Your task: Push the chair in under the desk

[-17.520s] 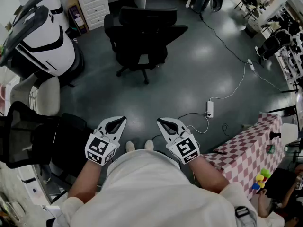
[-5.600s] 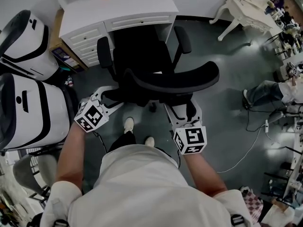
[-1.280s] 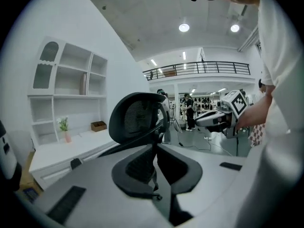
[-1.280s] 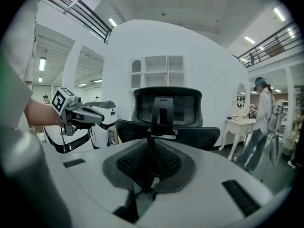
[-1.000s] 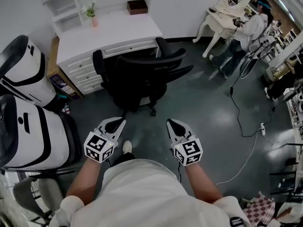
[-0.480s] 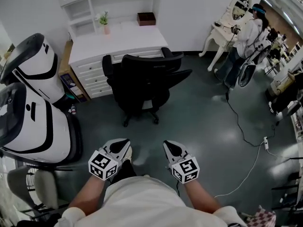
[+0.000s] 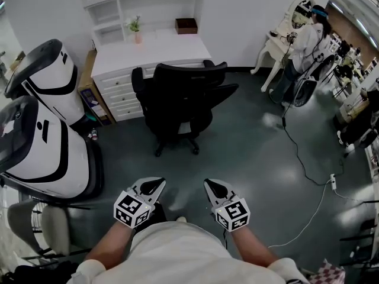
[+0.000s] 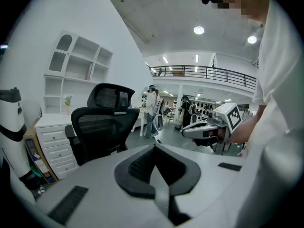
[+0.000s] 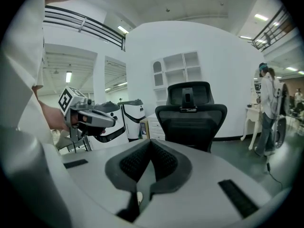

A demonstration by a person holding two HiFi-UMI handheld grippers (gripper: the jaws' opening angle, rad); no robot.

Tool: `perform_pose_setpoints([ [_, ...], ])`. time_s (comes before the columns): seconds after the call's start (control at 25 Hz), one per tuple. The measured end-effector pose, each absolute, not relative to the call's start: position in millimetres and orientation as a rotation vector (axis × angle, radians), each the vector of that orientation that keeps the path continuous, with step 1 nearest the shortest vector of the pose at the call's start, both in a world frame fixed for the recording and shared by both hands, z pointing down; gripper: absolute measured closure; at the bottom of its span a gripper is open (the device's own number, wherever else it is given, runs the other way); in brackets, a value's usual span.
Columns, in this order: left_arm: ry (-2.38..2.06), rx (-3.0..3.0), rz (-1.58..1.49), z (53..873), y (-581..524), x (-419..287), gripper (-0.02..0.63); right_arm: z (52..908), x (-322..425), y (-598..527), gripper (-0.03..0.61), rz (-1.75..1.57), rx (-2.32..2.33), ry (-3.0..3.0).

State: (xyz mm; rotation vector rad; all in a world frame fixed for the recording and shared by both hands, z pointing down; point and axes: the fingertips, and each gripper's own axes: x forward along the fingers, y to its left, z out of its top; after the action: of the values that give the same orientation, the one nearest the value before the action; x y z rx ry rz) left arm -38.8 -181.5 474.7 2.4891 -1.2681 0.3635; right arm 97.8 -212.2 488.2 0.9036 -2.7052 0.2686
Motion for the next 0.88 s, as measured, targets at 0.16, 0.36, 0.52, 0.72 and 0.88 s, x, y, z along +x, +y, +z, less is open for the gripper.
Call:
perform_pose_setpoints([
  [0.16,-1.246,2.514,0.379,471.3,-181.9,-30.7,0.618,486.0,102.0,-209.9,0.574,0.269,0.910,-2.711],
  [0.36,-1.246,2.536,0.372,464.0,-187.1,-29.1,0.618,479.2,98.0,-211.7,0.574,0.263,0.912,-2.721],
  [0.52,-1.251,2.531,0.365,463.7,-187.2,-30.1,0.618,475.0,94.8,-210.6,0.574,0.244,0.893,-2.728],
  [0.72,-1.265,2.523,0.357,464.7,-186.3,-33.2,0.618,477.3,96.4,-210.9,0.574,0.252,0.899,-2.728],
  [0.88,-1.267,2.505,0.363,471.4,-180.5,-34.3,0.618,479.1,91.1,-203.2,0.574,0.245,0.867,-2.736],
])
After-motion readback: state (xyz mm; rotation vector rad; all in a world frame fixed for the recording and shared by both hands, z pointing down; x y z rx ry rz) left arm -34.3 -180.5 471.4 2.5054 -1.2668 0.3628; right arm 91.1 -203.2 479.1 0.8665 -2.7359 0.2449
